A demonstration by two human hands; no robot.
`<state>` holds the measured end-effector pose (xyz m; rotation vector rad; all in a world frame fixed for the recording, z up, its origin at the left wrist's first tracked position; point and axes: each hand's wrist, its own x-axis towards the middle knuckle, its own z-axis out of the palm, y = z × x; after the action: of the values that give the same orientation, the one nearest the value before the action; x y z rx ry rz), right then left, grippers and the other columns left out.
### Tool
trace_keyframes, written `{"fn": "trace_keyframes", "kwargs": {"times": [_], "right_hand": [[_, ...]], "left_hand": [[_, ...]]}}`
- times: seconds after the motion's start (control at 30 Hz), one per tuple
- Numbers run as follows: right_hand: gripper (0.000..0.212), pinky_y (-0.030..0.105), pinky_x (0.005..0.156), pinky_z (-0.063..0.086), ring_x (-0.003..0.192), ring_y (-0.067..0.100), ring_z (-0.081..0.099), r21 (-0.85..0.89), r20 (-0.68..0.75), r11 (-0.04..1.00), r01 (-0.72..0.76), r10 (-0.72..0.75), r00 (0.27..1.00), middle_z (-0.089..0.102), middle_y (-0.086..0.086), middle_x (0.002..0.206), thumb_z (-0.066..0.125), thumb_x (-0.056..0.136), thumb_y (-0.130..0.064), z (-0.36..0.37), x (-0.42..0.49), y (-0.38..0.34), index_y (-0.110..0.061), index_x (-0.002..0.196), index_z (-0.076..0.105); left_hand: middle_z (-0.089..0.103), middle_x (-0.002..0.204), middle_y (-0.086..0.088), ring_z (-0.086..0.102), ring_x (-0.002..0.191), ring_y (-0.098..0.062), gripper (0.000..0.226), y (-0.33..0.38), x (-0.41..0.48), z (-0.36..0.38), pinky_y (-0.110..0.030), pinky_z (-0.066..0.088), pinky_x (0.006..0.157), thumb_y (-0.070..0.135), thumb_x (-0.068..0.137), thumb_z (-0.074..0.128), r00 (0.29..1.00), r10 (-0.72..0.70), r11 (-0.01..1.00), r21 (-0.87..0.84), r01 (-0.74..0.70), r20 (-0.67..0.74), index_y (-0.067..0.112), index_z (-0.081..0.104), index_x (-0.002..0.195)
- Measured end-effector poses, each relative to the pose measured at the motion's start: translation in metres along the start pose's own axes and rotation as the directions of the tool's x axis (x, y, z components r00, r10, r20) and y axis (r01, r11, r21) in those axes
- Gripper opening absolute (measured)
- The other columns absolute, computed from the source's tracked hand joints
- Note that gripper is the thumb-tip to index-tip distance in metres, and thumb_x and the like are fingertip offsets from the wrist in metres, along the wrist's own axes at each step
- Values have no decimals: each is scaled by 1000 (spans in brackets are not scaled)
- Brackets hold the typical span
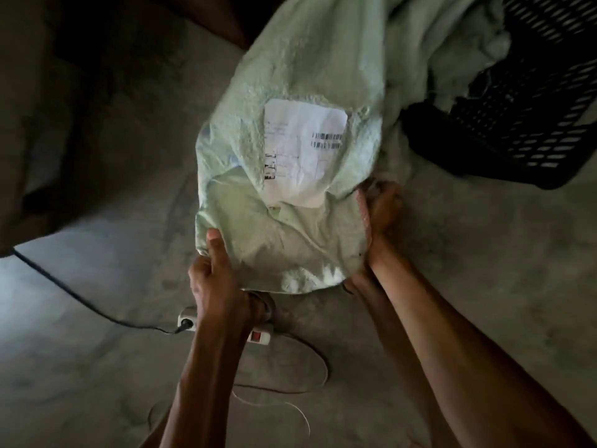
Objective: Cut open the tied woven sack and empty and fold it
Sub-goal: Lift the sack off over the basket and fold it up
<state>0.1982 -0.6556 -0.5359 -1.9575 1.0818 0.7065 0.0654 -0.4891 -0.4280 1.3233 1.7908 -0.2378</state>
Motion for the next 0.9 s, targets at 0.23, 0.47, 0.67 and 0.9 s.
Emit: {"fn": "trace_keyframes", "kwargs": {"times": [0.23, 0.47, 0.67, 0.9], "right_hand": [[37, 32, 65, 50, 74, 25, 59, 458, -58, 881, -119, 163, 985, 60, 4, 74, 39, 100, -23, -134, -154, -31, -16, 69, 58], [32, 15, 46, 43, 86, 23, 56, 554, -90, 820, -148, 235, 968, 66, 18, 106, 36, 101, -9, -257, -252, -96, 5, 110, 63], [35, 17, 64, 47, 99, 26, 59, 498, -89, 862, -95, 159, 983, 63, 12, 109, 37, 102, -19, -339, -270, -148, 2, 104, 65], [42, 31, 78, 40, 105, 37, 61, 448, -94, 887, -113, 173, 980, 65, 30, 117, 36, 103, -20, -400, -285, -112, 7, 106, 67]], "left_hand": [[61, 80, 6, 59, 64, 3, 49, 132, -147, -58, -9, 48, 53, 61, 98, 46, 912, 325, 945, -34, -327, 249, 21, 65, 77], [63, 81, -7, 59, 77, -17, 65, 209, -276, -65, -44, 53, 70, 75, 84, 52, 740, 477, 866, -113, -486, 474, 12, 68, 82], [74, 104, -18, 71, 98, -31, 83, 248, -356, -85, -47, 58, 89, 75, 82, 51, 768, 436, 868, 5, -496, 468, -4, 70, 102], [75, 109, -16, 72, 105, -32, 59, 256, -407, -108, -53, 57, 97, 61, 94, 53, 729, 456, 844, 12, -536, 510, 7, 76, 100]]}}
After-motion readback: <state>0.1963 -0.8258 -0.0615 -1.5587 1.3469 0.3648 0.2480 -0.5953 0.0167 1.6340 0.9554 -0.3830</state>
